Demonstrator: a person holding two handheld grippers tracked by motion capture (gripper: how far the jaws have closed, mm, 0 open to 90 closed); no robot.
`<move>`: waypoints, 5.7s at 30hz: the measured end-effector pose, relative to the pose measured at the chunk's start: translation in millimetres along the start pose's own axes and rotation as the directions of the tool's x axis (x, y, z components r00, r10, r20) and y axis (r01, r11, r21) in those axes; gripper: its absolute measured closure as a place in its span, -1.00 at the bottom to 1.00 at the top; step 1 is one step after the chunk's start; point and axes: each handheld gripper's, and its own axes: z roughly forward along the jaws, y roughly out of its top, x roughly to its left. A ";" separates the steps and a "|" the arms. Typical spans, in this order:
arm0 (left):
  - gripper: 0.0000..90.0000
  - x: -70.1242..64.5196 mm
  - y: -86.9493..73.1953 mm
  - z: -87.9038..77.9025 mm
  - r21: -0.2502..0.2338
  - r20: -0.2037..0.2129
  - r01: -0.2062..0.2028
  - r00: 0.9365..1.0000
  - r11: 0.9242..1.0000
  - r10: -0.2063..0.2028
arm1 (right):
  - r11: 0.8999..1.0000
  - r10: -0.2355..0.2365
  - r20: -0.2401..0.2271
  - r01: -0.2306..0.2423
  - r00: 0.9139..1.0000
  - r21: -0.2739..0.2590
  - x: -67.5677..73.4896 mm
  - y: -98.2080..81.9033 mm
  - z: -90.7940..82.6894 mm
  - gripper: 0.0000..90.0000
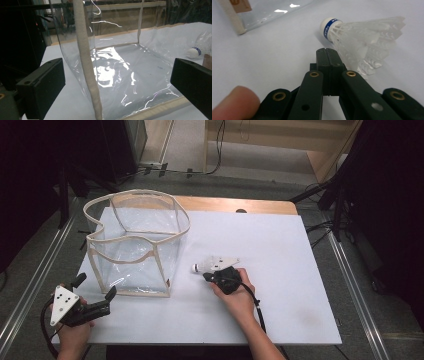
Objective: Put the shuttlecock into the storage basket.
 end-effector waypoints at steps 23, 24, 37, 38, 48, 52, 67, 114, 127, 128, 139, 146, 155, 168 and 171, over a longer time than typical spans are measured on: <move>-0.99 0.1 0.0 0.1 0.000 0.001 0.000 1.000 1.000 0.000 | 1.000 0.017 0.049 -0.017 0.999 0.000 -44.6 39.7 25.8 0.95; -0.99 0.2 0.0 0.1 0.000 0.001 0.001 1.000 1.000 -0.001 | 1.000 0.013 0.044 -0.013 0.999 -0.012 -45.5 43.0 27.0 0.95; -0.99 0.2 0.2 0.4 0.001 0.002 0.000 1.000 1.000 0.000 | 0.999 -0.021 -0.042 0.020 0.999 -0.041 -10.1 56.5 42.3 0.95; -0.99 0.2 0.2 0.4 0.001 0.002 0.000 1.000 1.000 0.000 | 0.999 -0.021 -0.039 0.020 0.999 -0.031 -7.4 56.8 45.0 0.95; -0.99 0.9 0.3 0.5 0.000 0.003 0.006 1.000 1.000 -0.006 | 0.997 0.070 0.054 -0.070 0.996 -0.016 4.6 49.1 51.5 0.70; -0.99 0.6 0.3 0.5 0.001 0.002 0.005 1.000 1.000 -0.005 | 0.995 0.102 0.094 -0.101 0.990 -0.015 3.7 48.8 51.2 0.40; -0.99 0.6 0.3 0.6 0.001 0.002 0.005 1.000 1.000 -0.005 | 0.975 0.220 0.175 -0.217 0.960 -0.036 9.5 54.0 65.9 -0.23; -0.99 0.6 0.3 0.6 0.001 0.003 0.004 1.000 1.000 -0.004 | 0.949 0.314 0.212 -0.306 0.925 -0.074 -4.8 51.8 60.6 0.11; -0.99 0.7 0.3 0.6 0.001 0.003 0.005 1.000 1.000 -0.005 | 0.938 0.344 0.278 -0.343 0.897 -0.056 -2.9 62.3 77.7 -0.33; -0.99 0.7 0.3 0.6 0.001 0.003 0.005 1.000 1.000 -0.005 | 0.938 0.344 0.278 -0.343 0.897 -0.056 -2.9 62.3 77.7 -0.33; -0.99 1.0 0.3 0.6 0.001 0.004 0.006 1.000 1.000 -0.006 | 0.946 0.320 0.289 -0.321 0.902 -0.046 -6.3 61.6 77.6 0.35; -0.99 1.1 0.4 0.6 0.001 0.003 0.007 1.000 1.000 -0.007 | 0.952 0.304 0.286 -0.300 0.909 -0.056 -6.3 58.3 73.2 0.40; -0.99 1.1 0.4 0.6 0.001 0.003 0.007 1.000 1.000 -0.007 | 0.950 0.314 0.284 -0.298 0.906 -0.097 -11.0 58.8 61.3 0.40; -0.99 0.8 0.3 0.7 0.001 0.004 0.005 1.000 1.000 -0.005 | 0.941 0.335 0.293 -0.304 0.896 -0.148 -22.8 58.8 43.0 0.40; -0.99 0.8 0.4 0.7 0.001 0.003 0.005 1.000 1.000 -0.005 | 0.940 0.337 0.294 -0.303 0.895 -0.155 -24.2 58.8 40.4 0.40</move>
